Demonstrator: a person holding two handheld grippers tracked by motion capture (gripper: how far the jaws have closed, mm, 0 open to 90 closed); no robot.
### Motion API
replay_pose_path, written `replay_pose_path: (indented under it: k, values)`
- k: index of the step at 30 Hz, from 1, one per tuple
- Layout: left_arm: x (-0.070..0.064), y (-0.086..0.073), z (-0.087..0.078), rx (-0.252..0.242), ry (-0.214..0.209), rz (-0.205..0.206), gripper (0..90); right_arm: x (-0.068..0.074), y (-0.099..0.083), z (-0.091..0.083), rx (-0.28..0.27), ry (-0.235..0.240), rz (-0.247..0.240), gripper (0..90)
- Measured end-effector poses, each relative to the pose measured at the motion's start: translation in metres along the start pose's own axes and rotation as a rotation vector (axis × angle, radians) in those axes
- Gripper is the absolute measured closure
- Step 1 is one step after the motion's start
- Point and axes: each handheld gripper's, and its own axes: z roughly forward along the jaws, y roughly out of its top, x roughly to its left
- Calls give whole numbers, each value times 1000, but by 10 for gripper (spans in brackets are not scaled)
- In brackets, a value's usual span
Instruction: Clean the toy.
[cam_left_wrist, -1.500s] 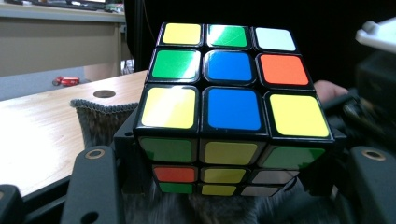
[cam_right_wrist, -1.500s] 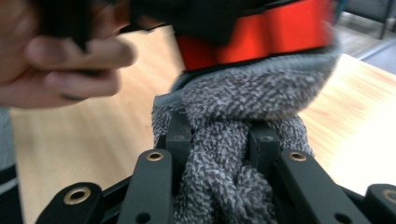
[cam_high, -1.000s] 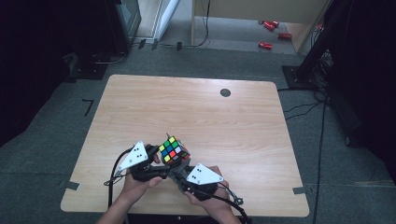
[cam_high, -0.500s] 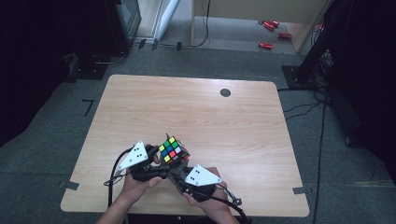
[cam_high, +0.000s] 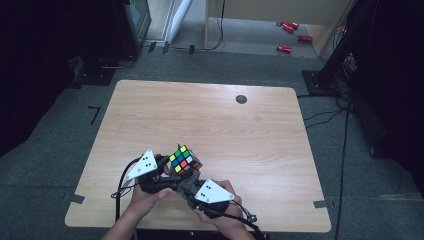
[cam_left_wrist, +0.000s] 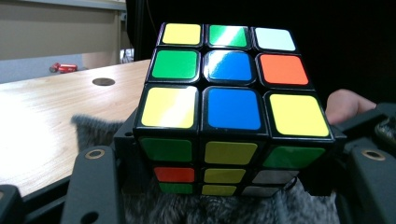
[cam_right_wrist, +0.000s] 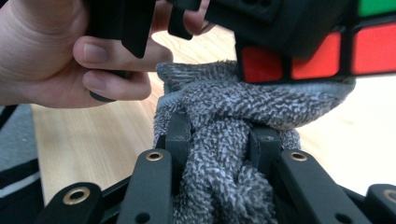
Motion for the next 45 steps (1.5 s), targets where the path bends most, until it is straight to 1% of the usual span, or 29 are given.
replay_pose_path:
  k: [3, 5, 6, 7, 9, 10, 11, 13, 14, 15, 17, 19, 21, 23, 25, 26, 28, 29, 30, 31, 32, 34, 36, 38, 39, 40, 41, 43, 45]
  values:
    - [0, 1, -1, -11, 0, -5, 342, -7, 1, -4, -14, -13, 10, 675]
    - [1, 1, -1, -9, 0, -2, 343, -16, 0, -9, -29, -47, 47, 675]
    - [0, 1, -1, -4, 3, 2, 343, -23, -1, -12, -41, -100, 87, 677]
    - [0, 0, 0, 1, 5, 5, 343, -23, -1, -12, -41, -100, 87, 677]
    - [0, 0, 0, 1, 4, -1, 342, -27, -2, -14, -48, -111, 118, 678]
    - [0, 0, 1, 1, 4, -1, 343, -23, -2, -11, -41, -95, 103, 679]
    - [0, 0, 1, 1, 3, -4, 343, -23, -2, -11, -41, -95, 103, 679]
    - [-1, 0, 2, 5, 5, -6, 343, -14, -3, -6, -21, -61, 75, 678]
    - [-1, -1, 2, 9, 4, -6, 343, -4, -3, 0, -7, -37, 17, 677]
    - [-1, -1, 2, 9, 4, -6, 343, -4, -3, 0, -7, -37, 17, 677]
    - [-1, -1, 2, 8, 1, -2, 343, 1, -3, 1, -6, -27, -25, 676]
    - [-1, 0, 1, 3, 1, -4, 343, -3, -2, -2, -9, -35, -25, 674]
    - [-1, 0, 1, 2, 0, -5, 342, -13, -2, -7, -20, -66, -3, 674]
    - [-1, -1, 2, 7, 2, 0, 343, -23, -2, -12, -37, -112, 50, 675]
    - [-1, -1, 2, 9, 3, -5, 343, -29, -2, -15, -47, -127, 94, 675]
    - [-1, -1, 3, 9, 4, -6, 343, -28, -3, -14, -45, -122, 93, 675]
    - [-2, -1, 4, 11, 1, -9, 343, -21, -3, -10, -30, -104, 66, 675]
    - [-2, -1, 4, 12, 1, -9, 343, -11, -4, -6, -15, -91, 20, 674]
    - [-2, -2, 4, 12, 1, -9, 343, -11, -4, -6, -15, -91, 20, 674]
    - [-2, -2, 3, 13, 1, -10, 343, -5, -4, -2, -6, -80, -18, 674]
    - [-2, -2, 3, 13, 1, -10, 343, -4, -4, -2, -5, -76, -28, 674]
    - [-2, -2, 3, 12, 0, -10, 342, -5, -4, -2, -5, -78, -31, 673]
    - [-2, -1, 2, 10, 0, -9, 342, -12, -4, -6, -12, -92, -15, 673]
    - [-2, -1, 2, 10, 0, -5, 343, -21, -3, -10, -37, -125, 19, 674]
    - [-2, -1, 2, 7, 3, -3, 343, -27, -4, -14, -56, -155, 64, 674]
    - [-2, -1, 2, 7, 3, -3, 342, -27, -5, -15, -62, -162, 70, 674]
    - [-2, -1, 2, 6, 4, -4, 342, -27, -5, -15, -62, -162, 70, 674]
    - [-2, -2, 2, 6, 4, -8, 343, -21, -6, -12, -57, -159, 46, 675]
    - [-2, -2, 3, 6, 5, -12, 342, -12, -7, -7, -42, -126, 10, 674]
